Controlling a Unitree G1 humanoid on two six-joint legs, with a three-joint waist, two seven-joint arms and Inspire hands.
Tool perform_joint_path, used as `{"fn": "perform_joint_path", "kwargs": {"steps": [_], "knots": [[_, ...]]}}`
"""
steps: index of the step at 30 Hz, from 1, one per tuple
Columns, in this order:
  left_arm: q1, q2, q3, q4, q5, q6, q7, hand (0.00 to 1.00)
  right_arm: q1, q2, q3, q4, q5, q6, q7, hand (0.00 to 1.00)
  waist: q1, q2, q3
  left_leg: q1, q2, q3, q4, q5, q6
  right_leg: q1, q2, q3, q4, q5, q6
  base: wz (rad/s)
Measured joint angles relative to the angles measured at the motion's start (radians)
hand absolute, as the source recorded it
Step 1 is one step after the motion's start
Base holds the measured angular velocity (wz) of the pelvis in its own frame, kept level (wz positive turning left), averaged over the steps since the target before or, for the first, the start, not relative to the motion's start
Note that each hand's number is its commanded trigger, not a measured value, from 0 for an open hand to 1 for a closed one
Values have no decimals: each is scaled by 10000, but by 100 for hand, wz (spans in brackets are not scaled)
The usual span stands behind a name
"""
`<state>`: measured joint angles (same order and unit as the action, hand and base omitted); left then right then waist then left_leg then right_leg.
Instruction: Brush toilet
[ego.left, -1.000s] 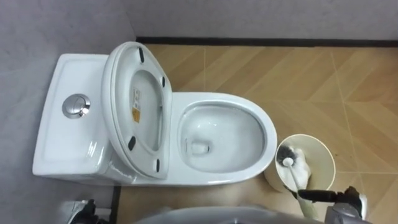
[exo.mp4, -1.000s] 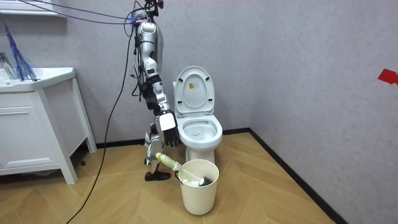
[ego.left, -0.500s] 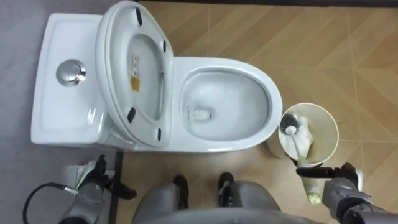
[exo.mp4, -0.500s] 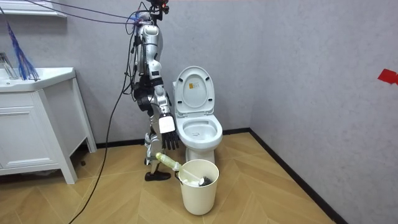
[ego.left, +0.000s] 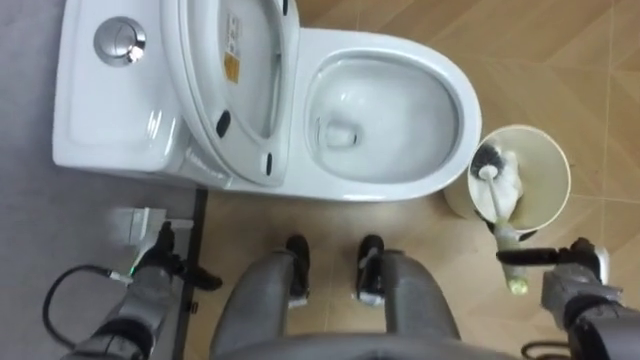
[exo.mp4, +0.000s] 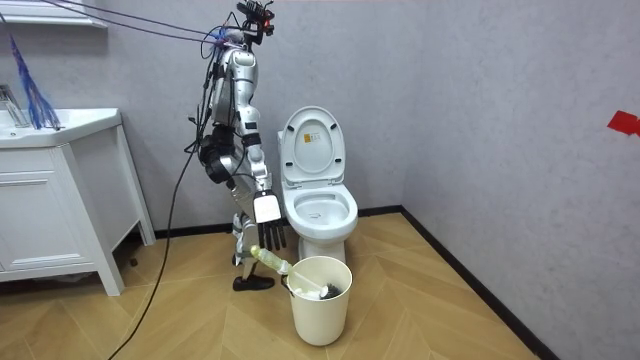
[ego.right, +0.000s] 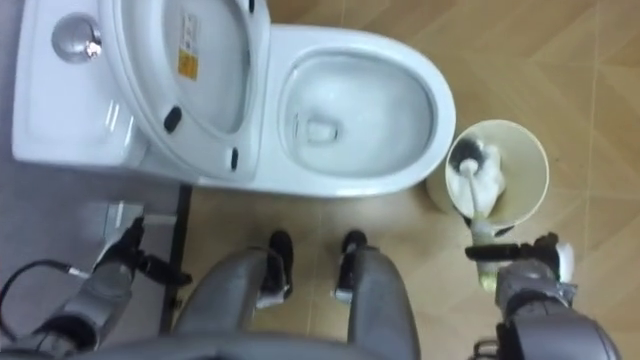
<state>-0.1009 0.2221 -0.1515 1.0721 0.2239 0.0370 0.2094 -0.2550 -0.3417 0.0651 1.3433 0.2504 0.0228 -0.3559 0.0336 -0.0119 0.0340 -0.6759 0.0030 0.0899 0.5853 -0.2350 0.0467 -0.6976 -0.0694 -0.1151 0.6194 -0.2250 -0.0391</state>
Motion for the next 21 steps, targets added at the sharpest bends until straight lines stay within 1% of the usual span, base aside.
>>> {"fn": "perform_joint_path", "kwargs": {"steps": [1,3,4,11,13,16,18,19,21], "knots": [[-127,-1,-128,-9,-12,-6,69,0,-56,-42,75,1,47,0,11,0,5,-15,10,-197,-8,-16,129,-8,6,-189,-9,-6,138,-20,-12,5],[-271,2,-141,-29,-25,-45,151,0,-114,-58,127,0,111,3,93,0,0,-17,11,-491,-9,-88,350,-42,0,-415,-9,-24,278,-40,-28,5],[-336,18,-140,-44,-40,-83,232,0,-162,-67,178,-1,153,11,144,0,21,-50,20,-681,-4,-94,518,-85,-3,-595,-5,-13,413,-57,-40,0],[-340,134,-143,-168,-410,-125,424,0,-241,-173,317,-152,237,31,374,0,45,-50,24,-1667,44,-112,1430,-338,37,-1512,24,19,1158,-205,-51,-1],[-357,300,-142,-264,-692,-134,495,0,-407,-219,313,-160,359,77,508,0,59,-50,26,-2093,58,-105,1794,-429,54,-1935,25,67,1504,-277,-31,0],[-462,472,-137,-333,-708,-134,658,0,-653,-332,299,-155,359,134,534,0,84,-31,36,-2637,48,-95,2297,-541,93,-2494,3,103,2016,-423,-7,0],[-574,531,-140,-341,-717,-131,721,0,-785,-392,305,-152,348,144,553,0,116,-32,41,-2921,54,-97,2493,-564,106,-2781,-57,92,2265,-482,-11,8],[-630,557,-166,-349,-748,-132,735,0,-850,-443,305,-152,327,168,626,0,114,-35,46,-3042,42,-96,2574,-567,113,-2918,-157,37,2414,-518,-41,10],[-655,604,-284,-371,-763,-137,820,0,-976,-491,311,-151,309,216,736,0,148,-34,47,-3207,40,-92,2710,-609,81,-3088,-178,32,2558,-565,-58,3]]}}
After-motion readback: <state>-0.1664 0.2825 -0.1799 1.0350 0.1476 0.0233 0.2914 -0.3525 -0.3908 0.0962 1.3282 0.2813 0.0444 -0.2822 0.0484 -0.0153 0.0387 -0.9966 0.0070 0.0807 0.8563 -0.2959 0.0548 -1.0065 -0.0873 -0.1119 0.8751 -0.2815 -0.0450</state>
